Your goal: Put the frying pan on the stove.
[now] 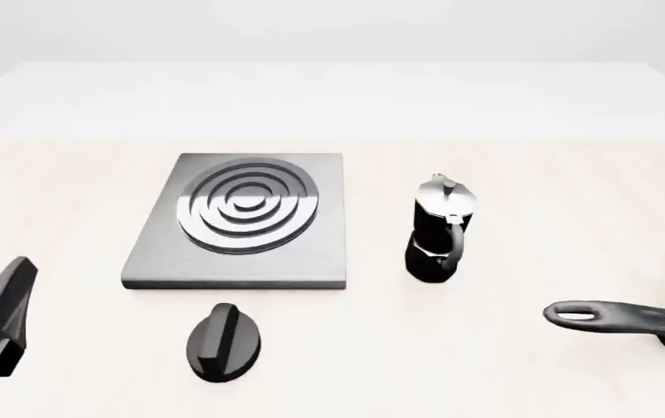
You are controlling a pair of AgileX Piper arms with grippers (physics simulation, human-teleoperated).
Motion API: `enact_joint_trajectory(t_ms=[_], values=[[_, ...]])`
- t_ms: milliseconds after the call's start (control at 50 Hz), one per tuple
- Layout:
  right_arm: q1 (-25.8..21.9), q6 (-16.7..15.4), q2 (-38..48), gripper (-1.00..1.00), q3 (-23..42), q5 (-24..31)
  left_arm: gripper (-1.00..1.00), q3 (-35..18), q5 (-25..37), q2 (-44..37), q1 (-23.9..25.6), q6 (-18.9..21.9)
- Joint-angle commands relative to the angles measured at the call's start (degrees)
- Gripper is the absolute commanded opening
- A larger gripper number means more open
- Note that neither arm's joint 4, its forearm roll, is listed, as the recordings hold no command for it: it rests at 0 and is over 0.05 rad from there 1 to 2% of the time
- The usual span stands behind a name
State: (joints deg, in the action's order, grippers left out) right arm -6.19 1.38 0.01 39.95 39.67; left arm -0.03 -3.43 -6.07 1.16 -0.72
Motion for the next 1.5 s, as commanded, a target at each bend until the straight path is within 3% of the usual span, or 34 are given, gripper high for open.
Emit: enact_joint_trajectory(t_ms=[20,280,760,1100,1280,1500], values=[[0.4,0.9,0.0,1.0,11.4,12.0,1.0,0.0,-0.1,-0.1,0.1,-0.1],[0.8,3.0,0.0,1.0,29.3,30.1,1.0,0.0,0.5,0.5,0.1,0.2],[0.9,6.4,0.0,1.0,31.1,30.2,1.0,0.0,1.7,2.0,-0.1,0.5],[-0.4,4.5,0.0,1.0,34.0,30.2,1.0,-1.2,0.3,1.9,3.2,-3.0],[-1.2,3.8,0.0,1.0,34.9,30.2,1.0,-2.9,-5.0,-5.2,5.1,-4.6],[-1.6,3.7,0.0,1.0,34.9,30.2,1.0,-6.8,-14.0,-17.1,10.4,-1.5]])
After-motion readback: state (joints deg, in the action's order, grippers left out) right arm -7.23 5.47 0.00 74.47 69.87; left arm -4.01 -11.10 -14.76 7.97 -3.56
